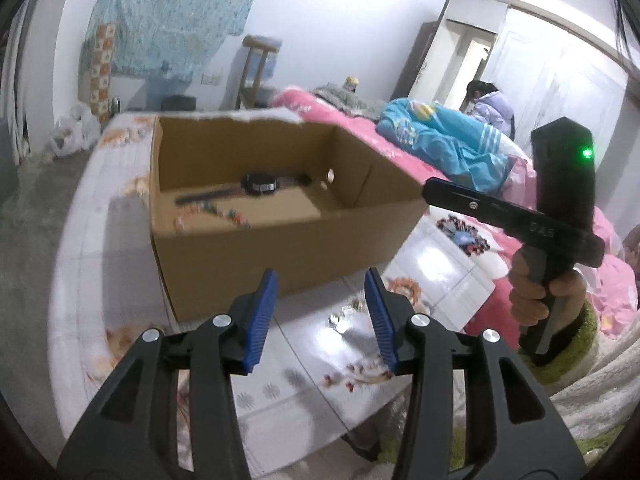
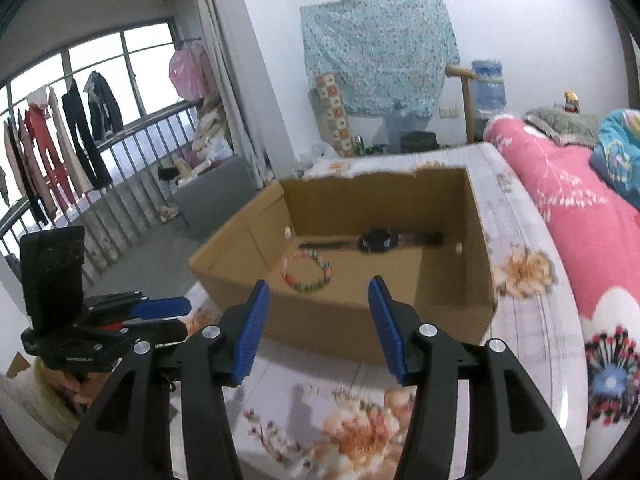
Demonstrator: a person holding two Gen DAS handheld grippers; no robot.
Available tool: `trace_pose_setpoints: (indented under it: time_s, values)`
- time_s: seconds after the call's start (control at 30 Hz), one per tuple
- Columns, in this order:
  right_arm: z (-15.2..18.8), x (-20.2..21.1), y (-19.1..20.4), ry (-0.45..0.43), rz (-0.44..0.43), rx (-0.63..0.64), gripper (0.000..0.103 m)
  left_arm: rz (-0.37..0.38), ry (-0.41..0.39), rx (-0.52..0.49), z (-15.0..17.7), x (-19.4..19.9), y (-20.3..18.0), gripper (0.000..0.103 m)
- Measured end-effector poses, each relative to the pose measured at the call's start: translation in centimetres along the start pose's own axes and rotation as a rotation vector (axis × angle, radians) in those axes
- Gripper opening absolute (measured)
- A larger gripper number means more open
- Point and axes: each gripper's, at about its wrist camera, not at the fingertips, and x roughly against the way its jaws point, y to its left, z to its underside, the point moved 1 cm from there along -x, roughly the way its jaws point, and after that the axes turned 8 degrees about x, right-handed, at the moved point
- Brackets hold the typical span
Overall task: Organize jewelry
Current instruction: 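Withdraw both grippers from the box back over the table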
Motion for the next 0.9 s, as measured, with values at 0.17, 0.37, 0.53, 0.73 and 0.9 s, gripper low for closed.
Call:
trace_pose_setpoints:
  time_s: [0.17, 0.37, 0.53, 0.73, 0.9]
  values:
    - [2.9, -0.7, 0.1, 0.086, 0.012, -0.026, 0.051, -0.048, 0.061, -0.015, 2.2, -2.7, -0.1, 0.043]
    - [7.2, -2.1, 0.2, 0.180, 0.036, -0.094, 0.048, -0.074, 0.129, -0.044, 4.1, -6.4, -1.3, 0.042]
    - [9.5, -2.8, 0.4, 0.227, 0.045, -0.124, 0.040, -0.127, 0.153, -0.100, 4.3, -8.4, -2.3, 0.036]
    - [10.6, -3.7, 0.8, 0.255, 0.070, -0.104, 0.037, -0.134, 0.186, -0.110, 4.0, -10.3, -3.1, 0.030]
    - [10.8, -3.9, 1.2, 0.262, 0.073, -0.075, 0.036, -0.147, 0.226, -0.100, 4.1, -11.7, -3.2, 0.024]
